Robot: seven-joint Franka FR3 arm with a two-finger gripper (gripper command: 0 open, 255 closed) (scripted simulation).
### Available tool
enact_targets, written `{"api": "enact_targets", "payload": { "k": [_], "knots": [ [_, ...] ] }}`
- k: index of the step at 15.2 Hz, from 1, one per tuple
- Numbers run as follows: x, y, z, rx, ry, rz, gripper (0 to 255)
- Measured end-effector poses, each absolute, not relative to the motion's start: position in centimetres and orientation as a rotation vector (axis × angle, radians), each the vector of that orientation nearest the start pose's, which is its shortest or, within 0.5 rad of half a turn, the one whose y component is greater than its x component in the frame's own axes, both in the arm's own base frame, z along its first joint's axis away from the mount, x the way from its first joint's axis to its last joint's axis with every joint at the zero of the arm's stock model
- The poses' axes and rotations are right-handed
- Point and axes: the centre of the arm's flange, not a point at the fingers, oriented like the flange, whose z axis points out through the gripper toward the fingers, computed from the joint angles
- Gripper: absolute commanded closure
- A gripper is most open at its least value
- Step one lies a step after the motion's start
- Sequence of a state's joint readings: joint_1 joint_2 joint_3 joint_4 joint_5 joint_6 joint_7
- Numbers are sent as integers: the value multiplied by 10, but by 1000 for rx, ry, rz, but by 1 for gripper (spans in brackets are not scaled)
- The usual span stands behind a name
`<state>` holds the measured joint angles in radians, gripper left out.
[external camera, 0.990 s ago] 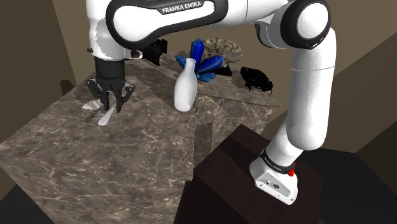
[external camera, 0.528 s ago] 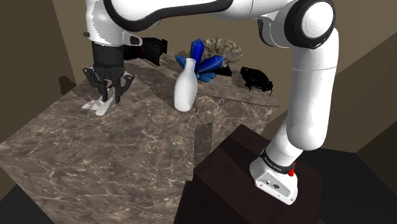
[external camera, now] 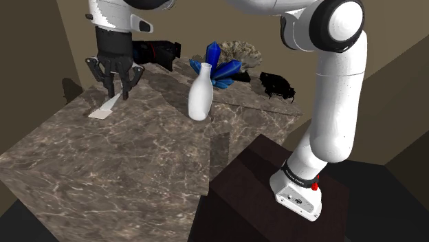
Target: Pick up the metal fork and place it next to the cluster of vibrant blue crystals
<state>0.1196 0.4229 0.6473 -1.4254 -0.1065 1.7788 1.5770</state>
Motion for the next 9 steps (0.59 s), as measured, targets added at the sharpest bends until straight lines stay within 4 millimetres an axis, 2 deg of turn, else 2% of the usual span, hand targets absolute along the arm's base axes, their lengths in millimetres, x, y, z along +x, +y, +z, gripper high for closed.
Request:
{"api": "enact_targets", "payload": {
  "k": [9],
  "knots": [
    [532,403,541,-2803,1241,197,255]
  ]
}}
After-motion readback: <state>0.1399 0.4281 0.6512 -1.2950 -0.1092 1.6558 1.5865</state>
